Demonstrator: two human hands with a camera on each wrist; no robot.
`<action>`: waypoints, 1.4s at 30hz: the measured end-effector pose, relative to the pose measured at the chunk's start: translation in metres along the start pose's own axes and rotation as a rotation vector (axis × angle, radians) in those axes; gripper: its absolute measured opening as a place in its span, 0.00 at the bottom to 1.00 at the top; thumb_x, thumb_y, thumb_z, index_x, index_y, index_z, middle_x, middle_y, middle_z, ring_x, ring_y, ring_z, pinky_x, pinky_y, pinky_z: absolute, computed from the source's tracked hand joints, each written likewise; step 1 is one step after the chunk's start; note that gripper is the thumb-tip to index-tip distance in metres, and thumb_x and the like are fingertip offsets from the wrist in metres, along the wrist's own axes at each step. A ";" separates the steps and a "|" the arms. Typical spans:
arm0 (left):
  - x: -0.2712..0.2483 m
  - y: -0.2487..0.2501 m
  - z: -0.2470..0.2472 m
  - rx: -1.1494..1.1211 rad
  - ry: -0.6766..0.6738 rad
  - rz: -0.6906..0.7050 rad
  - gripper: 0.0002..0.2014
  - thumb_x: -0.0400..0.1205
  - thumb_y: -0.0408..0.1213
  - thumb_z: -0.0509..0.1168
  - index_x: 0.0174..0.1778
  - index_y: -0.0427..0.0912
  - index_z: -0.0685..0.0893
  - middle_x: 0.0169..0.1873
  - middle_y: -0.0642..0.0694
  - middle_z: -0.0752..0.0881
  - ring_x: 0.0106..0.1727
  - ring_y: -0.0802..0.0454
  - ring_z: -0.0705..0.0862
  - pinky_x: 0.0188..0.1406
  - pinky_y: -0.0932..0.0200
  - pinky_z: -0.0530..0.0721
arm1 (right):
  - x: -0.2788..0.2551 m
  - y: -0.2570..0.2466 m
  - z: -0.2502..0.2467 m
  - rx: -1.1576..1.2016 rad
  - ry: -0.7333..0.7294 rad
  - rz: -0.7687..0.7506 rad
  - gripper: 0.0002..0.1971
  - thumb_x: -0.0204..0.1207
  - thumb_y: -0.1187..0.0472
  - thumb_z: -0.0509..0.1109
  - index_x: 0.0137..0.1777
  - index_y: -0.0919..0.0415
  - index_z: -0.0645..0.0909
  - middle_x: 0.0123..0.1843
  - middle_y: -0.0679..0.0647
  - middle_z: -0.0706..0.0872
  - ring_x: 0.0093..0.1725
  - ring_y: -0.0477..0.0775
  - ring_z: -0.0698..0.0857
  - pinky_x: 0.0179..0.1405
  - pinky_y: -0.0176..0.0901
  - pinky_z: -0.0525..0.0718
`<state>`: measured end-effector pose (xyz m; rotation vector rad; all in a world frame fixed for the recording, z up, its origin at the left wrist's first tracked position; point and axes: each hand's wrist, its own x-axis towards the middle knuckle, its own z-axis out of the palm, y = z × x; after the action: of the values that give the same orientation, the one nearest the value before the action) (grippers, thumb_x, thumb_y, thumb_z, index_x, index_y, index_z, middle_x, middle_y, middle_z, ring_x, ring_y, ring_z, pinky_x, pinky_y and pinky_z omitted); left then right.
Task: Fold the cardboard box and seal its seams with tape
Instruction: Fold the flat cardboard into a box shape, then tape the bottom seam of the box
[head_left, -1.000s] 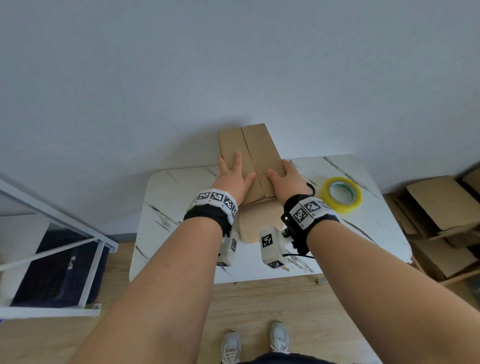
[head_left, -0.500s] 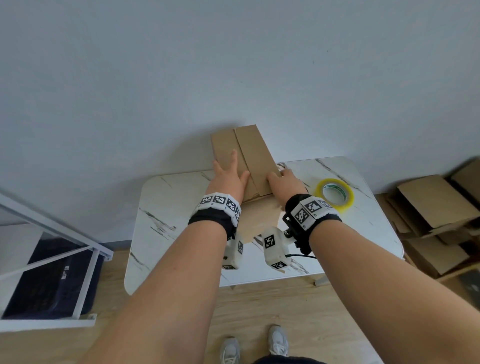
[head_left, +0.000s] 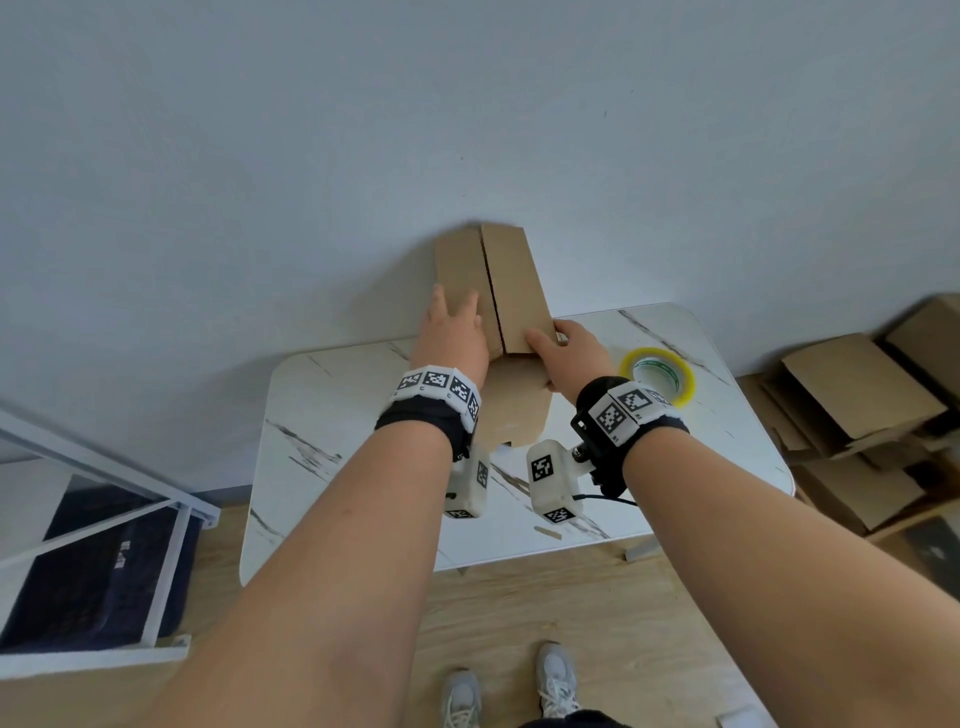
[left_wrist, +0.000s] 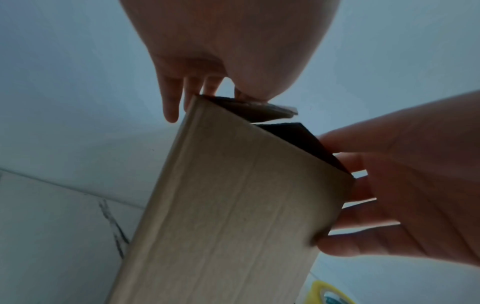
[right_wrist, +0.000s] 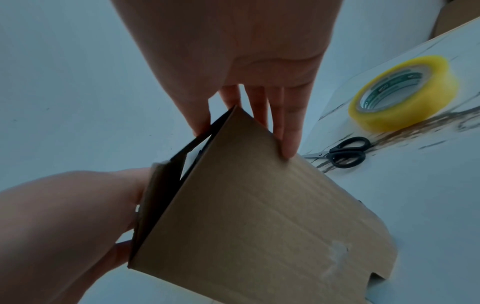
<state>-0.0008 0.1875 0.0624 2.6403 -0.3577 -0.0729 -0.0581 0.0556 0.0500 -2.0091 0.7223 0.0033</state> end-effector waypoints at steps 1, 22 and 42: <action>0.001 0.001 -0.002 0.002 0.031 0.011 0.21 0.89 0.39 0.47 0.79 0.49 0.66 0.84 0.40 0.53 0.81 0.39 0.60 0.73 0.45 0.69 | 0.000 0.000 -0.001 0.015 0.007 -0.008 0.32 0.76 0.38 0.63 0.77 0.54 0.70 0.68 0.54 0.82 0.60 0.60 0.85 0.61 0.59 0.85; -0.006 0.115 -0.001 -0.027 0.202 0.373 0.23 0.85 0.29 0.52 0.77 0.43 0.69 0.78 0.44 0.67 0.80 0.48 0.63 0.72 0.52 0.73 | 0.000 0.052 -0.114 -0.027 0.275 0.020 0.17 0.80 0.66 0.60 0.65 0.56 0.82 0.62 0.55 0.86 0.59 0.56 0.84 0.51 0.39 0.76; -0.005 0.132 0.141 0.130 -0.327 0.126 0.24 0.81 0.25 0.54 0.75 0.40 0.70 0.74 0.43 0.70 0.76 0.44 0.67 0.69 0.51 0.73 | 0.079 0.164 -0.113 -0.458 -0.156 0.125 0.27 0.81 0.64 0.59 0.80 0.52 0.67 0.77 0.54 0.75 0.70 0.59 0.79 0.64 0.47 0.78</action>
<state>-0.0534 0.0134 -0.0017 2.7251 -0.6562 -0.4584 -0.1051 -0.1315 -0.0427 -2.3582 0.7965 0.4288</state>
